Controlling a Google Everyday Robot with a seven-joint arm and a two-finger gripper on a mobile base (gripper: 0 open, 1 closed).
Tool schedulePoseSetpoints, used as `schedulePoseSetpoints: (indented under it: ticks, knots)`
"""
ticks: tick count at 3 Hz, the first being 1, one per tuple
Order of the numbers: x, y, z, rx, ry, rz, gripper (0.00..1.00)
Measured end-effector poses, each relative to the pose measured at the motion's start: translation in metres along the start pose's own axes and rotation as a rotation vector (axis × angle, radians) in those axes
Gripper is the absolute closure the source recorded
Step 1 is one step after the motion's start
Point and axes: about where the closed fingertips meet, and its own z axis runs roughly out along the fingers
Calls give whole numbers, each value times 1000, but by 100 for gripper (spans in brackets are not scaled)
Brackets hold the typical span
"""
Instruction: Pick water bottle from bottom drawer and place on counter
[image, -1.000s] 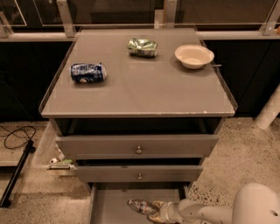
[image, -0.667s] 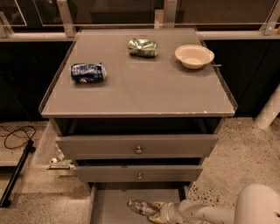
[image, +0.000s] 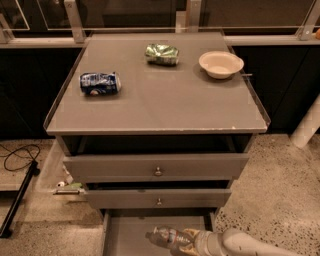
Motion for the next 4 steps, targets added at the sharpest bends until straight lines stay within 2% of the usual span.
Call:
schedulePoseSetpoints:
  ticks: [1,2,3,4]
  knots:
    - [-14,-7,-70,59,-22,-25,100]
    - [-41,-14,-141,130,3,-80,100]
    - [-75,-19,-185,168,46,-146,100]
    - [-125,-51,-223,213,50,-234,100]
